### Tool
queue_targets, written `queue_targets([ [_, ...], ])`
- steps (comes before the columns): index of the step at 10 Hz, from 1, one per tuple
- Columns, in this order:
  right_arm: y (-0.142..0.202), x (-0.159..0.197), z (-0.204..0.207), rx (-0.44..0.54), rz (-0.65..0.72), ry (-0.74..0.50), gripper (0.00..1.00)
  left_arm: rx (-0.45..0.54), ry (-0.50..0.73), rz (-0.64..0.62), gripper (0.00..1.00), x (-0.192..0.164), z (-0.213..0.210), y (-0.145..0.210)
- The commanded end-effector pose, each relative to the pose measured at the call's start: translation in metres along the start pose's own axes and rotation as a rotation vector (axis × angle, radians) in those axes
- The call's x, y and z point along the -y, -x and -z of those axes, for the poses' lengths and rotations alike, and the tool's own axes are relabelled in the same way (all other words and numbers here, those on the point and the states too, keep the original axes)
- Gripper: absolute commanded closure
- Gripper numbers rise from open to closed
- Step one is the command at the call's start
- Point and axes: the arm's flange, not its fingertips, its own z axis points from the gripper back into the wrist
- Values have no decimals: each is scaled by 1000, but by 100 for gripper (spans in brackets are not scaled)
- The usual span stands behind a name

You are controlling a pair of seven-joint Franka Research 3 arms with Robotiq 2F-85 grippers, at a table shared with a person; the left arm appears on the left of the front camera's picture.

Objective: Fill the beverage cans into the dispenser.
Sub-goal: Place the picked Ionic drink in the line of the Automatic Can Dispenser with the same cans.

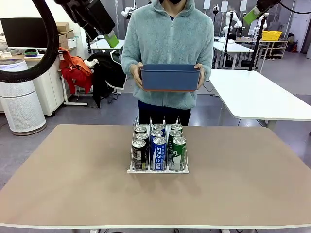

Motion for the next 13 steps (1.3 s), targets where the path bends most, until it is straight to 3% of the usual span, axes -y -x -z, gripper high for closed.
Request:
queue_targets([
  [1, -1, -3, 1, 7, 14, 0, 0, 0, 9, 2, 0, 1, 13, 7],
  [4, -1, -3, 1, 7, 14, 0, 0, -15, 4, 2, 0, 2, 10, 3],
  [7, -1, -3, 1, 7, 14, 0, 0, 114, 27, 117, 0, -45, -4, -10],
  [13, -1, -3, 1, 7, 14, 0, 0, 126, -32, 180, 0, -69, -32, -33],
])
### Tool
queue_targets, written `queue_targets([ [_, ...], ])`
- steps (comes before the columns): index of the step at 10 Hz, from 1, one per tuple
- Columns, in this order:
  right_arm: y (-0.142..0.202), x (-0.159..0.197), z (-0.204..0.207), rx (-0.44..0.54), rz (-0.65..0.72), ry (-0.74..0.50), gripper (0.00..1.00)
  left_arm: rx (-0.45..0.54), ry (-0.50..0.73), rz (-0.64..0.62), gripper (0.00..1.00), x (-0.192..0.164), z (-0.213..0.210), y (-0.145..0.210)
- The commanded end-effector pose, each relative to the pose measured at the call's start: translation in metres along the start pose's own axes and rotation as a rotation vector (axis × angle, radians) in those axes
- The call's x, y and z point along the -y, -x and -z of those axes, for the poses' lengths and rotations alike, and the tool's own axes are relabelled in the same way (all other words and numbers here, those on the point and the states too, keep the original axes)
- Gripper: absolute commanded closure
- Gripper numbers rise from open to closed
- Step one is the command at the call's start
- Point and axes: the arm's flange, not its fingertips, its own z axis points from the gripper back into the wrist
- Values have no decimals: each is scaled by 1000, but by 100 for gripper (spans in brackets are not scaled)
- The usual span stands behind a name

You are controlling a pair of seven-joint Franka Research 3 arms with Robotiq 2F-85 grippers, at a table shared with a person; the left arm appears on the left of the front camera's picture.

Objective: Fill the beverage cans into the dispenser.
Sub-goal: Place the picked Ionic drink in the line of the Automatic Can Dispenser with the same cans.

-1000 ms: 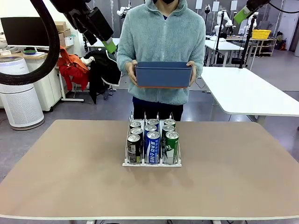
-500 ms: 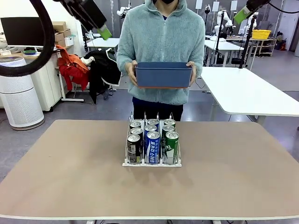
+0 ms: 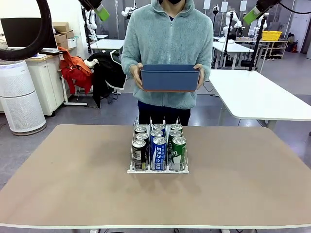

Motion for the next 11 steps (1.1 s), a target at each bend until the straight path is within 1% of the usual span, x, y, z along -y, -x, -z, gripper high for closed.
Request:
queue_targets([
  [1, -1, -3, 1, 7, 14, 0, 0, -8, 17, 18, 0, 1, -1, -2],
  [4, -1, -3, 1, 7, 14, 0, 0, -5, 15, 8, 0, 0, 1, 1],
  [9, -1, -3, 1, 7, 14, 0, 0, 3, 73, 68, 0, 4, 0, -4],
  [11, -1, -3, 1, 7, 14, 0, 0, 7, 71, 63, 0, 10, -1, -9],
])
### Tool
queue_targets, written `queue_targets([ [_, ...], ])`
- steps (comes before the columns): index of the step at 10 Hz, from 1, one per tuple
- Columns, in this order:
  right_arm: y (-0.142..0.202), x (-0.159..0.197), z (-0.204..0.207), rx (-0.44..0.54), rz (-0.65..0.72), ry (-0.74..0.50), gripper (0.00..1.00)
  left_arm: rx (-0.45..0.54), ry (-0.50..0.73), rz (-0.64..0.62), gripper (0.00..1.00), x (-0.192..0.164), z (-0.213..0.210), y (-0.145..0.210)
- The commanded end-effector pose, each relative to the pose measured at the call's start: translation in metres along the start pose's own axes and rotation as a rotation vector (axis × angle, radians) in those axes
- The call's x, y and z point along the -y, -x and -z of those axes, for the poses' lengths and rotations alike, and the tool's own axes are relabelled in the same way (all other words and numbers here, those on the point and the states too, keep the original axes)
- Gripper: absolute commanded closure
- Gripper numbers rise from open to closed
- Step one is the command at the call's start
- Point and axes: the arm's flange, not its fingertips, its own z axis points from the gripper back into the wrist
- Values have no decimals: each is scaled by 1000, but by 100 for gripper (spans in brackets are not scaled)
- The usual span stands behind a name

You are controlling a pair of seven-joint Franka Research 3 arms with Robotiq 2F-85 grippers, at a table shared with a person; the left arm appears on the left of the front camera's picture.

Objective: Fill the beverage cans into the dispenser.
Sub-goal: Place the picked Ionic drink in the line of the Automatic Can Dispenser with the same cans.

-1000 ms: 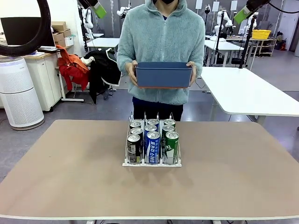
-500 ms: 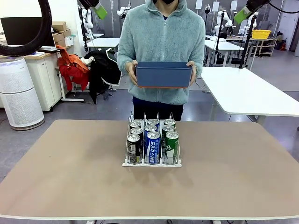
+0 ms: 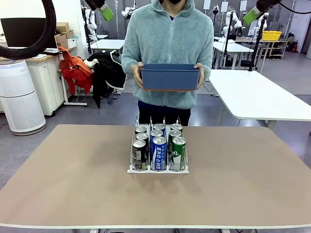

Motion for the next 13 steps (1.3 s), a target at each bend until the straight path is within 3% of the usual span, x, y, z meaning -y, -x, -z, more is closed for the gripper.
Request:
queue_targets([
  [1, -1, -3, 1, 7, 14, 0, 0, 12, 38, 24, 0, -1, -2, -1],
  [13, -1, -3, 1, 7, 14, 0, 0, 1, 1, 3, 0, 1, -1, -1],
])
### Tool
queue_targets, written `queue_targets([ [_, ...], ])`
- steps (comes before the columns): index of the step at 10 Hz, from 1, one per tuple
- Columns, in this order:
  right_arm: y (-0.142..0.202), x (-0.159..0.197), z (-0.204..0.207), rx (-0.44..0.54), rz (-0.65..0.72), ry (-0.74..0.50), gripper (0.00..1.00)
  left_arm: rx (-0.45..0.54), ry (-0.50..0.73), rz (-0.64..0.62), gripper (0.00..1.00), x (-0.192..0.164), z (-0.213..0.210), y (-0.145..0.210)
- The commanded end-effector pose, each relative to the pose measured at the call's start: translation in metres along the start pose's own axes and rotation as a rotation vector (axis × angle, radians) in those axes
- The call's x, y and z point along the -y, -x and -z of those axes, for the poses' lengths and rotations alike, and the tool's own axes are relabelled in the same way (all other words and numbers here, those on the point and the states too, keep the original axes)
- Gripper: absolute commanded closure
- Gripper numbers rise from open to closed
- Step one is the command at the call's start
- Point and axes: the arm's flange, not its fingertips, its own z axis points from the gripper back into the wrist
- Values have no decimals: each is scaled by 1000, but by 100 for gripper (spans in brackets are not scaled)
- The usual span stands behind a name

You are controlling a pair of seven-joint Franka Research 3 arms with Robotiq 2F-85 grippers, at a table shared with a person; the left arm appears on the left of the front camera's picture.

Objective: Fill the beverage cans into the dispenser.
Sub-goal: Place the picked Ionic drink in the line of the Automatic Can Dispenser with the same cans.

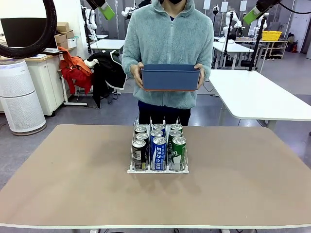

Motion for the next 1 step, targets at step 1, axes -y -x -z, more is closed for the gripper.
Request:
queue_targets([
  [1, -1, -3, 1, 7, 14, 0, 0, 2, 0, 1, 0, 0, -1, 0],
])
